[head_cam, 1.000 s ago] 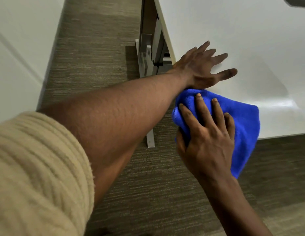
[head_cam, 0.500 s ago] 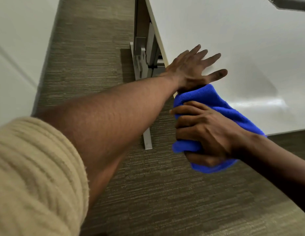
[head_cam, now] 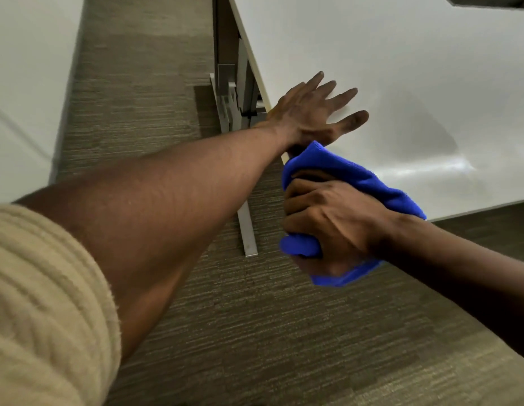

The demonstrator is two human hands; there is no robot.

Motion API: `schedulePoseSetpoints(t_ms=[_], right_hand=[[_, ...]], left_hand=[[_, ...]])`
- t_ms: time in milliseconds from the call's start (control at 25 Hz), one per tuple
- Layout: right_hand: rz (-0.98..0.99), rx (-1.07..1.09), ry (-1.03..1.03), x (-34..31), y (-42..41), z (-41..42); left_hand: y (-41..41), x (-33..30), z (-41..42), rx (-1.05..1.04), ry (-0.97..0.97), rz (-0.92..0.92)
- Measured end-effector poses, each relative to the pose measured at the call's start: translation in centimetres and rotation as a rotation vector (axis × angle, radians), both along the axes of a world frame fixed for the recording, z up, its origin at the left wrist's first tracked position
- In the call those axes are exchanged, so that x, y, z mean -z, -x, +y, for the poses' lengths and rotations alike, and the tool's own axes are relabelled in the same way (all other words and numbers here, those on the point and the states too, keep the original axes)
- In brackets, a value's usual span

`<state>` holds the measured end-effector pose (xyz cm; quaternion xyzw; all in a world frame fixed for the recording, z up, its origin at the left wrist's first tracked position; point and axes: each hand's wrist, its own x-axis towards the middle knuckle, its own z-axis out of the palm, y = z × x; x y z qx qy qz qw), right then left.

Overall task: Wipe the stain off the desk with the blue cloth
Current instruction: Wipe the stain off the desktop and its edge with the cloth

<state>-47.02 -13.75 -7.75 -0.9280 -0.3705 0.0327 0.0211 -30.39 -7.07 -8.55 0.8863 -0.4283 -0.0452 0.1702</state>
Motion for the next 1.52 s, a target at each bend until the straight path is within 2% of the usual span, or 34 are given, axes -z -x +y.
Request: schedulePoseSetpoints(t_ms=[160, 320, 480, 640, 800, 960, 1040, 1120, 1240, 1400, 1520], right_hand=[[0.128, 0.058, -0.09, -1.3, -2.0, -1.7], [0.044, 0.144, -0.063, -0.8, -1.4, -0.4], [-0.015, 0.107, -0.084, -0.4, -0.5, 1.1], [0.122, 0.122, -0.139, -1.7, -2.4, 0.1], [0.035, 0.192, -0.093, -1.6, -2.3, 0.7], [-0.078, 0.286, -0.222, -0.4, -0.3, 2.3], [-0.059, 0.264, -0.234, 0.0, 0.9, 1.5], [0.019, 0.216, -0.135, 0.0, 1.6, -0.4], [0.072, 0.281, -0.072, -0.4, 1.2, -1.9], [-0.041, 0.379, -0.096, -0.2, 1.4, -0.1], [-0.099, 0.356, -0.117, -0.1, 2.4, 0.8]], left_hand=[[-0.3, 0.0, -0.1, -0.042, 0.054, 0.053], [-0.7, 0.0, -0.1, -0.034, 0.062, -0.003], [-0.6, 0.3, -0.4, -0.046, -0.003, 0.001], [-1.3, 0.7, -0.7, -0.052, 0.046, 0.027], [-1.3, 0.9, -0.9, -0.07, 0.006, -0.041], [-1.2, 0.8, -0.6, -0.07, -0.049, -0.04], [-1.1, 0.8, -0.5, -0.079, -0.031, 0.015], [-1.1, 0.7, -0.3, -0.084, 0.0, 0.035], [-1.2, 0.6, -0.2, -0.089, 0.02, 0.032], [-1.2, 0.6, -0.4, -0.084, 0.01, 0.005], [-1.1, 0.4, -0.4, -0.086, -0.023, -0.007]])
